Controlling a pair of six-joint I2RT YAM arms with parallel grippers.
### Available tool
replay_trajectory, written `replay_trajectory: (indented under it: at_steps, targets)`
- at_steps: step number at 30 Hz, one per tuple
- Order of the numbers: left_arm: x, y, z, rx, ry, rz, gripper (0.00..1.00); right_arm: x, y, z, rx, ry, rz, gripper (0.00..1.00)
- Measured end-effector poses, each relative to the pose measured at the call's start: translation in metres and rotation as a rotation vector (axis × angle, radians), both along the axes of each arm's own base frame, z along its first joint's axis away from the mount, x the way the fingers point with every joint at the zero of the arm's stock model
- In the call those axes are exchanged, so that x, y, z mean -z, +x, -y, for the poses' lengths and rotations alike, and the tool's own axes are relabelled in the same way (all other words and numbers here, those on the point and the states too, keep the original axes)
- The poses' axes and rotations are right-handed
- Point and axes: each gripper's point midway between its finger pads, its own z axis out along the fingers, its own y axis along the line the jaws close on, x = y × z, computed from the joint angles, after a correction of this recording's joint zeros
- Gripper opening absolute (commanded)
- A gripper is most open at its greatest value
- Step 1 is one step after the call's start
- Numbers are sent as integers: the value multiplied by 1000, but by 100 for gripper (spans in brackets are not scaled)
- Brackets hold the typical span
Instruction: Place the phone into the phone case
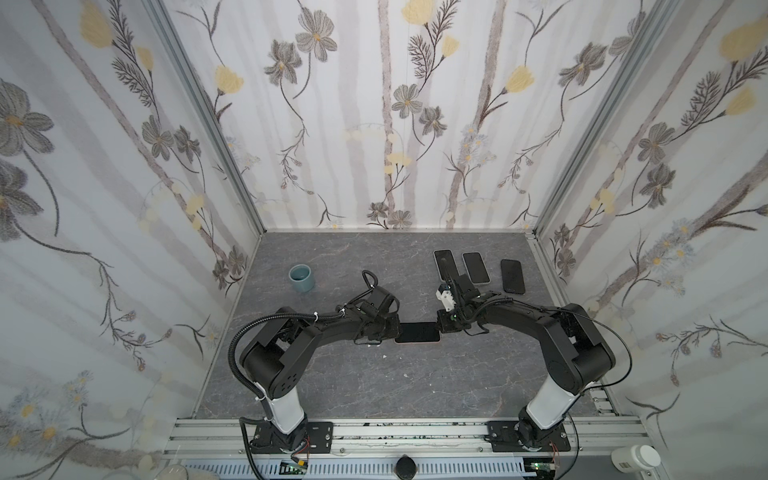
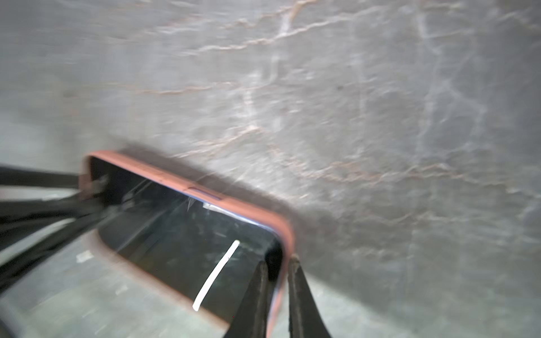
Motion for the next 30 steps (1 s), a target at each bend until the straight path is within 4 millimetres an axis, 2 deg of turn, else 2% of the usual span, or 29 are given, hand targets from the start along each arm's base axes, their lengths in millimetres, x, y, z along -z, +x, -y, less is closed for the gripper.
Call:
replay_trajectory:
  at_steps: [10, 14, 16, 18, 21, 25, 27, 30]
  targets:
    - [0, 0, 0, -1, 1, 4, 34, -1, 3, -2, 8, -43, 11, 18]
    - [-6, 0, 0, 2, -1, 9, 34, -15, 10, -4, -1, -85, 45, 23]
    - [-19, 7, 1, -4, 0, 45, 34, -24, 10, 0, -9, -143, 52, 26]
    - [-42, 17, 4, 2, -20, 109, 34, -49, 16, -7, -31, -138, 99, 27]
    - [-84, 33, 1, -7, -37, 238, 34, -113, 39, -27, -66, -72, 279, 28]
    - [-136, 42, -13, -7, -22, 424, 34, -202, 44, -37, -93, 52, 527, 33]
    - [-161, 42, -21, 0, -21, 522, 34, -242, 43, -35, -98, 114, 666, 44]
    - [-187, 33, -36, 26, -12, 646, 35, -275, 33, -33, -142, 176, 824, 61]
